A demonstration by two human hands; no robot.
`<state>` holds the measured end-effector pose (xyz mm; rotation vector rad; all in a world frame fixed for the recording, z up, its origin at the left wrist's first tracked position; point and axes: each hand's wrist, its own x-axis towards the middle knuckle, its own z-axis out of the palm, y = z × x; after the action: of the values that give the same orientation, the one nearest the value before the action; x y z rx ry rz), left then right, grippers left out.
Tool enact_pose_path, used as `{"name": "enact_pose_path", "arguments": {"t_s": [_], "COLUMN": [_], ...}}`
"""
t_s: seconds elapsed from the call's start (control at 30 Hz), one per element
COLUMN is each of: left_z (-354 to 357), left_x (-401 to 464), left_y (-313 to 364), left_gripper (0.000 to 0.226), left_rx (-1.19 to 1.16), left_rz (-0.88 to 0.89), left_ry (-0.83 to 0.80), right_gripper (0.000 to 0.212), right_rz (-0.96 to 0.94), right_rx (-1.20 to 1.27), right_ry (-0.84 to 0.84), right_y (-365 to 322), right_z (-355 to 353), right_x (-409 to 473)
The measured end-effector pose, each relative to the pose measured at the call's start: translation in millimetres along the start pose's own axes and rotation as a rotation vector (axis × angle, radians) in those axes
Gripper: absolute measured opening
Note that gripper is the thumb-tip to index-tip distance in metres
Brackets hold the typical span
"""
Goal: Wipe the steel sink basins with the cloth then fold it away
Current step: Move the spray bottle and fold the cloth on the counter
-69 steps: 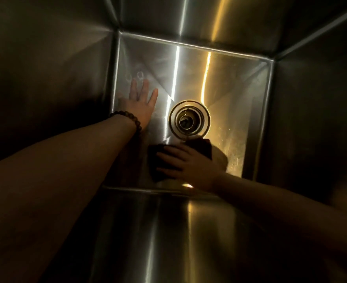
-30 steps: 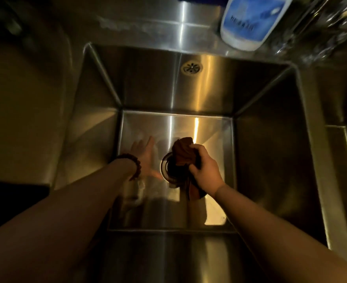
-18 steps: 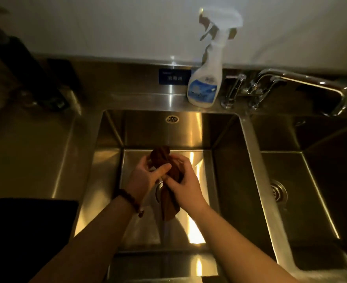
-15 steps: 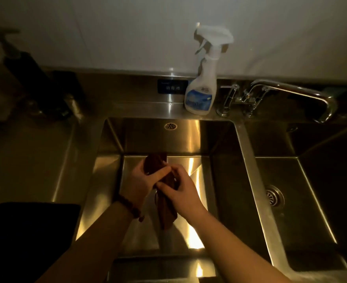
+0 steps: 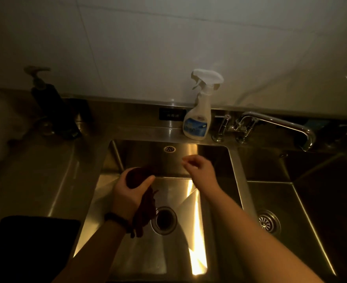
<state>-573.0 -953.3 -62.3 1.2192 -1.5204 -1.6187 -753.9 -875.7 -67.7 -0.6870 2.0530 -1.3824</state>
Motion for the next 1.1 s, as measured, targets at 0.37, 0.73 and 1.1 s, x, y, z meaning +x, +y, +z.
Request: {"name": "enact_pose_path", "arguments": {"t_s": [0.37,0.73,1.1], "left_z": [1,-10,-38], "left_x": [21,27,13], "left_y": [5,0,19], "left_gripper": [0.031,0.048,0.038], "left_rx": [0.107,0.066,0.063], "left_rz": [0.015,-0.059,-0.037], "left_ry": [0.124,0.224,0.376], "right_gripper": [0.09,0.056,0.056], "right_rz": [-0.127,-0.129,-0.184], "right_rx": [-0.202,-0.138,-0.006], "right_ry": [0.366,0.339,0.18], "right_y": [-45,-39,-30], "right_z": [-31,-31,-30], "right_x": [134,153,47]}}
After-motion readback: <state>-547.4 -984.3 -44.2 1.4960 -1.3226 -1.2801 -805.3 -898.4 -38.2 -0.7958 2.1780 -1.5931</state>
